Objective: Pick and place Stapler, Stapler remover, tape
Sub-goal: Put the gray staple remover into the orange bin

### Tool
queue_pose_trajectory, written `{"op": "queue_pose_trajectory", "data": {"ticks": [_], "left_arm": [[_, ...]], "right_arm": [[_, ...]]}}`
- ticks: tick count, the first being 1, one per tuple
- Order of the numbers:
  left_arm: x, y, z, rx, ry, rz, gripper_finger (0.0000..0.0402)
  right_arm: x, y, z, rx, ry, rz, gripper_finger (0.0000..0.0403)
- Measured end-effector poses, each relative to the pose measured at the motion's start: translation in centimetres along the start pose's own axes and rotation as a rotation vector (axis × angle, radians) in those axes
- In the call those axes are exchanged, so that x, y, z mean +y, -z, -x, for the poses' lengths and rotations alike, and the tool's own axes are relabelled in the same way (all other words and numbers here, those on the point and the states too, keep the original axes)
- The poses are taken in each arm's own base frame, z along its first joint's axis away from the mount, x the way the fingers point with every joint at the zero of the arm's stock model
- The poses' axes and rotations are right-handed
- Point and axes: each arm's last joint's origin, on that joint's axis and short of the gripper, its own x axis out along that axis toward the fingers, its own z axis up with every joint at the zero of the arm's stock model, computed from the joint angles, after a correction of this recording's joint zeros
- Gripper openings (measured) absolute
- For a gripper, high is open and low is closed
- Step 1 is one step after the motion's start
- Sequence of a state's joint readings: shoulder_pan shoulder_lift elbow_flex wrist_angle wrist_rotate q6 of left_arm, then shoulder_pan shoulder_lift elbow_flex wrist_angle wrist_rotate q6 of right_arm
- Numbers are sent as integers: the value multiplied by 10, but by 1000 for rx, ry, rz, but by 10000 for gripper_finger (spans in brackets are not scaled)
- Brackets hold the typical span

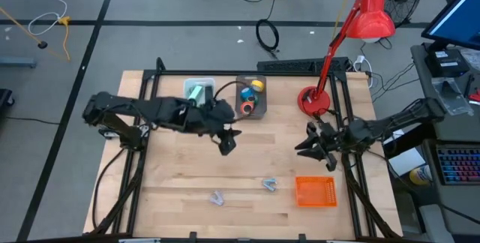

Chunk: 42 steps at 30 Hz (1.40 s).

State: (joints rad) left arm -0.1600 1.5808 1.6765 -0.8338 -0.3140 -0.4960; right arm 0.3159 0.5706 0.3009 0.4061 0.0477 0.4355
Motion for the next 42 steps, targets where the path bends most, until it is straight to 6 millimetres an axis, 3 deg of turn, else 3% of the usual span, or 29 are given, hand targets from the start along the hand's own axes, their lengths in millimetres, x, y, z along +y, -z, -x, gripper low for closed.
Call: {"op": "queue_pose_trajectory", "data": {"ticks": [4,12,18,24,36,42], "left_arm": [[0,22,-2,0,-33,36,204],[15,88,-21,-20,132,122,203],[32,138,-18,-65,210,163,204],[50,176,-8,-101,269,179,204],[79,224,4,-166,322,231,203],[83,231,5,-170,332,229,203]], "right_arm": [[-1,7,-16,106,-8,-32,89],[9,-7,-52,172,-37,36,89],[14,-12,-77,221,-27,61,89],[17,-12,-106,422,28,66,89],[23,5,-143,840,148,65,89],[18,20,-153,967,173,18,89]]}}
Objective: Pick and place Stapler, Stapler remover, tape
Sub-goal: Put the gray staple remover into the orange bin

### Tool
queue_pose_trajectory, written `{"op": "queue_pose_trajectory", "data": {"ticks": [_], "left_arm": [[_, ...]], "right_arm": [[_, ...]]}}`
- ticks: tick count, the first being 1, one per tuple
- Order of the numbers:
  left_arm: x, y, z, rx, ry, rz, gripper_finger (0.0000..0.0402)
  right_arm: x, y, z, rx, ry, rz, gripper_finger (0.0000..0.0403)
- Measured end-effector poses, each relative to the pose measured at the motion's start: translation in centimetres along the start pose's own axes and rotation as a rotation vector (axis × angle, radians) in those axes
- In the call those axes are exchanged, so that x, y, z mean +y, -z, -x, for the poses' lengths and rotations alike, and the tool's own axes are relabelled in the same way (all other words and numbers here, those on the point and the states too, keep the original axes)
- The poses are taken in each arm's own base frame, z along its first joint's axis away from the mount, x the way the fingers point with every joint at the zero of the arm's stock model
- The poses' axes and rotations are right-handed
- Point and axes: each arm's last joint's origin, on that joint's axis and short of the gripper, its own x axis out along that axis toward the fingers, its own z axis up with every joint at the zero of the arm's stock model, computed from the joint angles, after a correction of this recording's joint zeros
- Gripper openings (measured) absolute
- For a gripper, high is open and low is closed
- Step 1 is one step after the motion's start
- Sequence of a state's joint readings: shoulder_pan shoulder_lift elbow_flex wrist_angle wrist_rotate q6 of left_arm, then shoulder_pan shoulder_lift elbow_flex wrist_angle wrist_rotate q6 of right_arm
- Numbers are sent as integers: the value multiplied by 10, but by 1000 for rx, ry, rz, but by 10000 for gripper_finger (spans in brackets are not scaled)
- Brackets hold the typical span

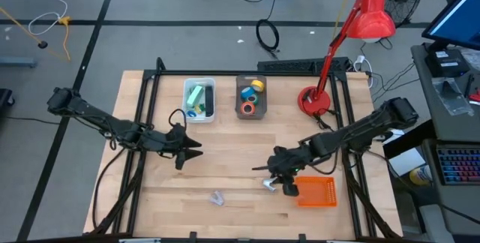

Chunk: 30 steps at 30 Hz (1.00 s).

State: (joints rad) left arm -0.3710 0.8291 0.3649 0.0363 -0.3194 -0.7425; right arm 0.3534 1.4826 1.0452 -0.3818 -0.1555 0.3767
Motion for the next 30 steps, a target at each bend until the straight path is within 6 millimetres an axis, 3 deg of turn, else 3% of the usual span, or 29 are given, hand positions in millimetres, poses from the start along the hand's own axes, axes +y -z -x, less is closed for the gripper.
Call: {"op": "queue_pose_trajectory", "data": {"ticks": [8,15,23,30], "left_arm": [[2,2,0,6,-3,-17,203],[2,3,0,15,-8,-20,204],[2,3,0,12,-6,-24,203],[2,3,0,15,-9,-29,204]], "right_arm": [[-22,2,-24,133,1,-129,89],[-34,12,-30,253,34,-198,111],[-39,9,-40,243,2,-213,162],[-42,11,-51,254,-5,-210,160]]}}
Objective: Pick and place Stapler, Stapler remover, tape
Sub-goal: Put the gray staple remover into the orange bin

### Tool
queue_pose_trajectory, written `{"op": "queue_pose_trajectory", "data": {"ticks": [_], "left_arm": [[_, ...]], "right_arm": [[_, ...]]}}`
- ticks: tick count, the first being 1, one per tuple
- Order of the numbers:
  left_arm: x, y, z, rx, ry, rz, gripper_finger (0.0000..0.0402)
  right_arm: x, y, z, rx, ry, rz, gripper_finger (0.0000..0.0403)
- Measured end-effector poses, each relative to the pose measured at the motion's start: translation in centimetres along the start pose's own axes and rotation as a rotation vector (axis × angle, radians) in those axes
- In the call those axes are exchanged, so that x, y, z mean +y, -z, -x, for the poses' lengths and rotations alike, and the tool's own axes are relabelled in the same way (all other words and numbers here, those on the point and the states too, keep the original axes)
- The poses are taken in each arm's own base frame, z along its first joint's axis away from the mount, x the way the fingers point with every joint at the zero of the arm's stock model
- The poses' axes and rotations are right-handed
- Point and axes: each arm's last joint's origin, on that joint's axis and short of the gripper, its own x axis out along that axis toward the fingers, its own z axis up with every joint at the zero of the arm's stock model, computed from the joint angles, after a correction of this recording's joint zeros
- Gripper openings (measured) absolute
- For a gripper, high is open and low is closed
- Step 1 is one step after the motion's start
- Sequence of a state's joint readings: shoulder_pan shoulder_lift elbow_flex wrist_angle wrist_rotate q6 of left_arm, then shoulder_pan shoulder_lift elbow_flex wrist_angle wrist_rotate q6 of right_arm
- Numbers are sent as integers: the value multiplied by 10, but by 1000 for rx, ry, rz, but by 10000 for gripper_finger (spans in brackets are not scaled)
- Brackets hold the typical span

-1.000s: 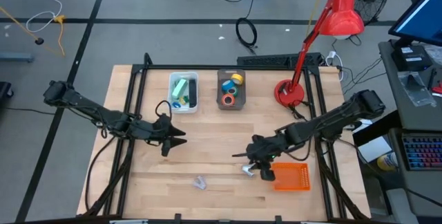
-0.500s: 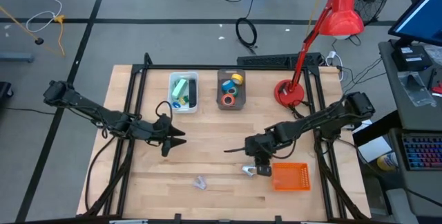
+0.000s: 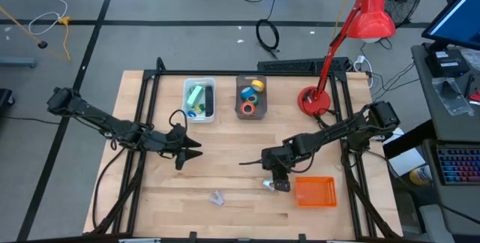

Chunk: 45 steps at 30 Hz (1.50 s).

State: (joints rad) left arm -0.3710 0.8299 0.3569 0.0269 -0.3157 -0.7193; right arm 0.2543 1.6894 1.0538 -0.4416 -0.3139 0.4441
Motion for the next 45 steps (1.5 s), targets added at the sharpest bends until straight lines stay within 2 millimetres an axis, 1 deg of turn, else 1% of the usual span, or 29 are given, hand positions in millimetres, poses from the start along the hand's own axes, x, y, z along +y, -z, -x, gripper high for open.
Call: {"op": "queue_pose_trajectory", "data": {"ticks": [10,18,24,27,39,45], "left_arm": [[0,0,0,0,0,-1,203],[0,0,0,0,0,-8,203],[0,0,0,0,-1,-12,203],[0,0,0,1,-1,-11,203],[0,0,0,1,0,-11,204],[0,0,0,2,1,-11,205]], "right_arm": [[-4,-3,2,-18,-2,-3,129],[-4,-3,2,-18,0,-11,128],[-11,0,-16,40,10,-39,128],[-12,-2,-20,32,18,-42,128],[-11,-3,-19,19,11,-37,128],[-11,-3,-19,30,-12,-66,128]]}}
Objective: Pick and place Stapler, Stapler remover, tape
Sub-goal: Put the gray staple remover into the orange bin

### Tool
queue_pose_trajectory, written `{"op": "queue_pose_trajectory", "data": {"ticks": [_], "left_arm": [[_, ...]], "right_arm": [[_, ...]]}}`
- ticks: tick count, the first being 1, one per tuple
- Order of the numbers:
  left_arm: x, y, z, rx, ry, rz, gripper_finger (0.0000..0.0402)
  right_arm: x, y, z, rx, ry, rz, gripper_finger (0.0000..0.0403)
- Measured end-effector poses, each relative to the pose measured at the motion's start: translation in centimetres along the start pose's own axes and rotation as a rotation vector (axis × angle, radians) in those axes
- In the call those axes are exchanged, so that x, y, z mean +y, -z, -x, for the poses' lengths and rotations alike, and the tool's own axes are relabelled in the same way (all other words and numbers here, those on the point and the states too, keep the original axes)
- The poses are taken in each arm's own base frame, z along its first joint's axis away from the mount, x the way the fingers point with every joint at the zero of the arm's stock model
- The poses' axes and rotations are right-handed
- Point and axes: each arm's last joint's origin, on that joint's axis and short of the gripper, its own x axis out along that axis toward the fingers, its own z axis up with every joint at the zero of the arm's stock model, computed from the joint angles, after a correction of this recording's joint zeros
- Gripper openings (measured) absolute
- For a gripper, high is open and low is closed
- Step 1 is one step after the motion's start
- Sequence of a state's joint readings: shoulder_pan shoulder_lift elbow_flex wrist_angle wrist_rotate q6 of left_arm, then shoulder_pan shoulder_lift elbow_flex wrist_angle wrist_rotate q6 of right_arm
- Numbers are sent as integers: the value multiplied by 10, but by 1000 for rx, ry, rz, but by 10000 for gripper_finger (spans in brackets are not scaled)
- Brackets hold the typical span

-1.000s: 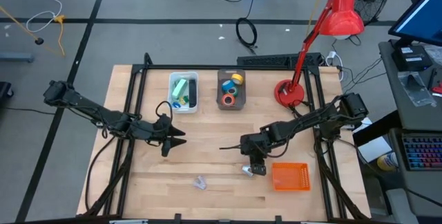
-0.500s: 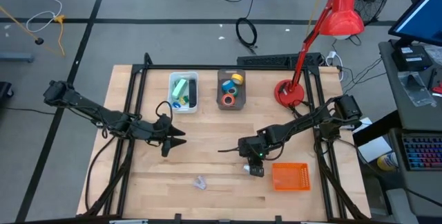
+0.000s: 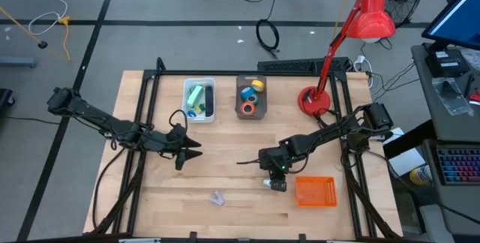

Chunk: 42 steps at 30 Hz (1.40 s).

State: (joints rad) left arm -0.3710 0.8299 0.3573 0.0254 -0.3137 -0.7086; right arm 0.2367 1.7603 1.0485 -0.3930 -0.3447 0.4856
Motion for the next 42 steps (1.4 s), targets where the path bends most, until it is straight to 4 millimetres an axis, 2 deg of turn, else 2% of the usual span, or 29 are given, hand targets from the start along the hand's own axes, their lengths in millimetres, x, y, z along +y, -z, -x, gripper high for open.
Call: {"op": "queue_pose_trajectory", "data": {"ticks": [5,14,31,42], "left_arm": [[0,0,0,1,1,0,201],[0,0,0,1,1,-4,200],[0,0,0,1,1,-7,200],[0,0,0,1,1,-12,200]], "right_arm": [[0,0,1,-1,-2,-7,128],[5,-3,14,-56,-28,1,128],[2,-2,12,-50,12,4,127],[0,0,12,-28,24,26,79]]}}
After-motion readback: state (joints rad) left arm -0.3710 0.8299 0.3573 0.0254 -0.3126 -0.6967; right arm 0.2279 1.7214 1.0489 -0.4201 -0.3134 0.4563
